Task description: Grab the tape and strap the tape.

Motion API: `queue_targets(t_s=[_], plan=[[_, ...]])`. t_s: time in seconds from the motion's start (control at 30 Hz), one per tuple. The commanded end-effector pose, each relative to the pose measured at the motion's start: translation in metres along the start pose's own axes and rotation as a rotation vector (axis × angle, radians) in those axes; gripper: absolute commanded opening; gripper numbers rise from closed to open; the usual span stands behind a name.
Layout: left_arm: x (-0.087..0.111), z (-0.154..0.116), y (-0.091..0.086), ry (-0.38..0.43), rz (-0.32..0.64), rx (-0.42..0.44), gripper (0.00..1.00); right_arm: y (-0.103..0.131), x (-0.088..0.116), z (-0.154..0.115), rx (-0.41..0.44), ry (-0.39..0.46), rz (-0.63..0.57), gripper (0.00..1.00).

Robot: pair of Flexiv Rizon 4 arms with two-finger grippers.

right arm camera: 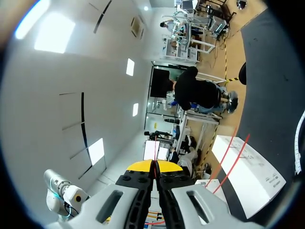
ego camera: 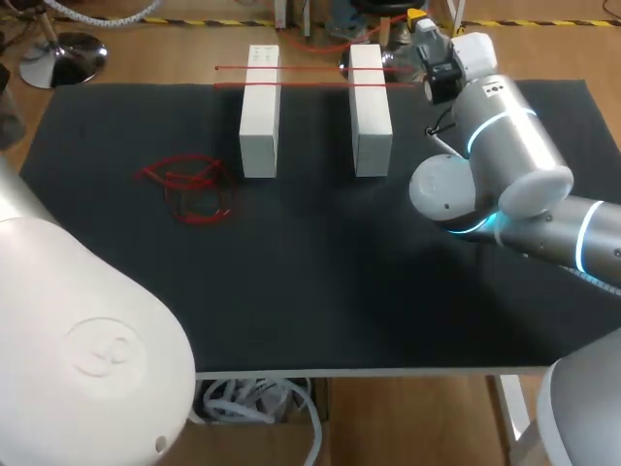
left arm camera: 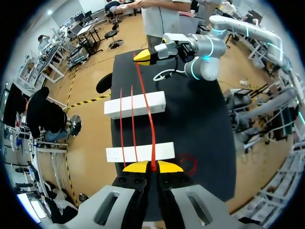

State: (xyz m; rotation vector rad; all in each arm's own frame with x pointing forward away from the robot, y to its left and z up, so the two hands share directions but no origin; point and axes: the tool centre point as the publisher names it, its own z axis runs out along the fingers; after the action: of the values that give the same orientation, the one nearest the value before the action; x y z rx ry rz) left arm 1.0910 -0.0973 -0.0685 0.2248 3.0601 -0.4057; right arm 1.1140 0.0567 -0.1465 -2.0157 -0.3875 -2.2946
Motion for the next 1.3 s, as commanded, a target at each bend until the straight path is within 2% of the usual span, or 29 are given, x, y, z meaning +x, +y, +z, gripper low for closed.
queue_targets(t_s=[0.03, 0.87, 0.9, 0.97, 1.0, 1.03, 1.13, 1.23, 1.3], plan=[[0.0, 0.0, -0.001, 0.005, -0.001, -0.007, 0.0, 0.0, -0.001, 0.001, 0.002, 0.002, -0.001, 0.0], [0.0, 0.0, -0.001, -0.005, 0.0, -0.018, 0.0, 0.0, -0.001, 0.001, 0.002, 0.002, -0.001, 0.0], [0.0, 0.0, -0.001, -0.005, 0.0, -0.018, 0.0, -0.001, 0.002, 0.001, 0.006, 0.026, -0.042, 0.0], [0.0, 0.0, -0.001, -0.005, 0.0, -0.018, 0.0, -0.004, 0.008, 0.002, 0.05, 0.017, -0.183, 0.0], [0.0, 0.0, -0.001, -0.005, 0.0, -0.018, 0.0, -0.004, 0.012, 0.003, 0.032, 0.011, -0.202, 0.0], [0.0, 0.0, -0.001, -0.005, 0.0, -0.018, 0.0, -0.005, 0.015, 0.005, 0.037, 0.015, -0.285, 0.0], [0.0, 0.0, -0.001, -0.005, 0.0, -0.018, 0.0, -0.008, 0.026, 0.009, 0.039, 0.006, -0.351, 0.0], [0.0, 0.0, -0.001, -0.005, 0.0, -0.018, 0.0, -0.008, 0.036, 0.012, 0.04, -0.01, -0.368, 0.0], [0.0, 0.0, -0.001, -0.005, 0.0, -0.018, 0.0, -0.01, 0.042, 0.015, 0.051, -0.052, -0.439, 0.0]])
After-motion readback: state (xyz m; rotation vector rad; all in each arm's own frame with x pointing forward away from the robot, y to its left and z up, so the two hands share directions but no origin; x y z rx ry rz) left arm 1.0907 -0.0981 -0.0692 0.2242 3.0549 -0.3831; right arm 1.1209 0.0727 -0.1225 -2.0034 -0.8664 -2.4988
